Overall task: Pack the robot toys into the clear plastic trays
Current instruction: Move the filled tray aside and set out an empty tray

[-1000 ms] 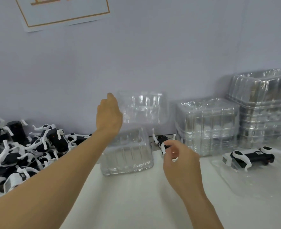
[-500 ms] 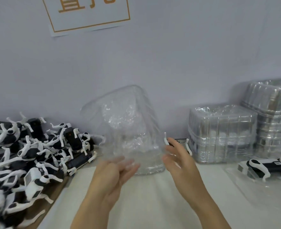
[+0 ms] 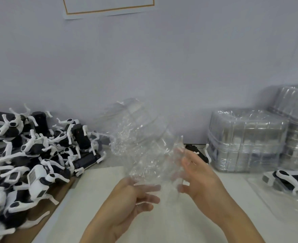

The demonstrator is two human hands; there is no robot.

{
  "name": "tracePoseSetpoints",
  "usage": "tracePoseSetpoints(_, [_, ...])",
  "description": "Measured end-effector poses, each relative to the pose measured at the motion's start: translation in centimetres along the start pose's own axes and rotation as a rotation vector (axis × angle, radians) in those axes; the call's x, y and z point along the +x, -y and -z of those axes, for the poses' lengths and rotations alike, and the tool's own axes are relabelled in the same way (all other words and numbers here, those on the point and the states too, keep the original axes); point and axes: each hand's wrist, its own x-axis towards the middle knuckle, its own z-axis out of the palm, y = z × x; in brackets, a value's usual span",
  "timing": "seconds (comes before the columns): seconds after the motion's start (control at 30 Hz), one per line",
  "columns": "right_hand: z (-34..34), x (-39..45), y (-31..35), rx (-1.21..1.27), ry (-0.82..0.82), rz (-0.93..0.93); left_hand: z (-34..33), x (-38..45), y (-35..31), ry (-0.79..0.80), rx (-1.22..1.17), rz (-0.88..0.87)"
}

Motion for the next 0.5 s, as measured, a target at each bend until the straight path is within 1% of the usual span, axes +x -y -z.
tracePoseSetpoints(0.1, [0.2, 0.3, -0.2, 0.076, -0.117, 0.034, 0.4, 0.0, -0.2, 0.019, -0.095, -0.032])
tracePoseSetpoints(0.2, [0.3, 0.6, -0.1, 0.100, -0.316, 0.102, 1.4, 0.0, -0.8, -0.010, -0.213, -0.113])
tracePoseSetpoints(0.3, [0.2, 0.7, 0.6, 0.020, -0.508, 0.196, 2.6, 0.1, -1.5, -0.179, -0.290, -0.230])
tracePoseSetpoints(0.37, [-0.3, 0.6, 1.1, -0.110, -0.599, 0.267, 3.1, 0.1, -1.7, -0.297, -0.333, -0.294])
tracePoseSetpoints(0.43, [-0.7, 0.3, 1.6, -0.225, -0.636, 0.326, 3.4, -0.1, -1.9, -0.377, -0.403, -0.317])
tracePoseSetpoints(0.5, [-1.0, 0.3, 1.9, -0.275, -0.572, 0.360, 3.4, -0.2, -1.8, -0.416, -0.429, -0.311])
